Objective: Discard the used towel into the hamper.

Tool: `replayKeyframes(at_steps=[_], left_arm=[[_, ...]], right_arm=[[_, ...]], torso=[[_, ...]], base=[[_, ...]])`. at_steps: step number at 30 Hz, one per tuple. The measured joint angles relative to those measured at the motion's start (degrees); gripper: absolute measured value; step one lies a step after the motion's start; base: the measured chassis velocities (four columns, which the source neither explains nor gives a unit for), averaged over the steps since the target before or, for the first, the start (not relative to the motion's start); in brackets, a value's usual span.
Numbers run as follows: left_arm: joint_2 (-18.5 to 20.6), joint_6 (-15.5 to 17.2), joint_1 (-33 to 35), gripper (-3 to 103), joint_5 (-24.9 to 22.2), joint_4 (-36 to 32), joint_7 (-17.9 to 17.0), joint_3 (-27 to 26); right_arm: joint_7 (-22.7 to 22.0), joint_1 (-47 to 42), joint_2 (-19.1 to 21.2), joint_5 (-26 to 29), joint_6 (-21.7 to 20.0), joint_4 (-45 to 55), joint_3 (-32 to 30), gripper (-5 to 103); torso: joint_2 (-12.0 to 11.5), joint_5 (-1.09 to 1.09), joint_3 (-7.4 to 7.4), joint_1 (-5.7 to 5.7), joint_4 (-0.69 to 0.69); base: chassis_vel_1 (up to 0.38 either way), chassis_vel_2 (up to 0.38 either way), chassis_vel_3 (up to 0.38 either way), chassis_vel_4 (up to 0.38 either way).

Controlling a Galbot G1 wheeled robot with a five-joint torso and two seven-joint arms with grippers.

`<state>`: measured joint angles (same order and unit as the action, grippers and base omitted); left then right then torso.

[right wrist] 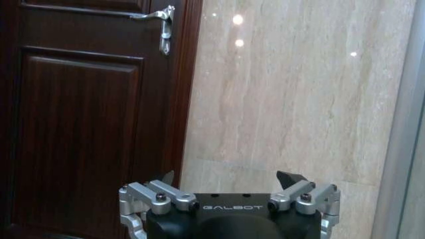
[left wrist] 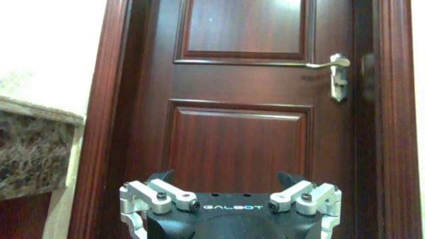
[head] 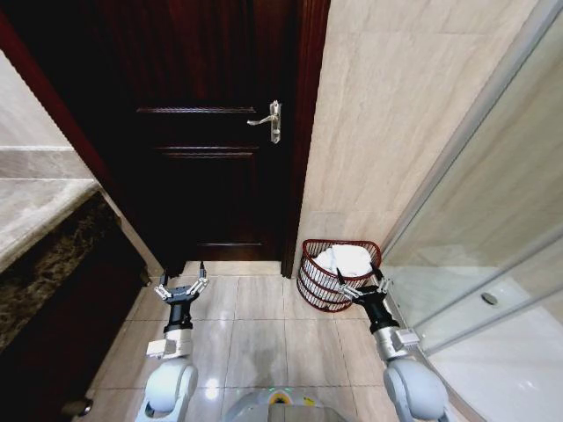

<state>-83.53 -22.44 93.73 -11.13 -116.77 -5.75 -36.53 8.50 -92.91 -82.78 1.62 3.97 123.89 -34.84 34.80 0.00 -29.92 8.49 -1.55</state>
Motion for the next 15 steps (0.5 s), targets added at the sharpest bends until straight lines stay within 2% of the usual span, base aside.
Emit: replayKeyframes(at_steps=[8, 15], left_arm=[[-0.17, 0.66, 0.05, 100, 1.22, -0.35, 0.89, 0.21], [0.4, 4.23, 1.23, 100, 1.43, -1.66, 1.26, 0.46]], right_arm=[[0.0, 0.0, 0.27, 1.14, 0.09, 0.45, -0.82, 100], [0.02, 0.16, 0.52, 2.43, -1.05, 1.44, -1.51, 100]], torso=[[1.94, 0.0, -1.01, 0.89, 0.0], [3.71, 0.0, -2.08, 1.6, 0.0]], base=[[0.0, 0.0, 0.0, 0.0], [0.0, 0.0, 0.0, 0.0]])
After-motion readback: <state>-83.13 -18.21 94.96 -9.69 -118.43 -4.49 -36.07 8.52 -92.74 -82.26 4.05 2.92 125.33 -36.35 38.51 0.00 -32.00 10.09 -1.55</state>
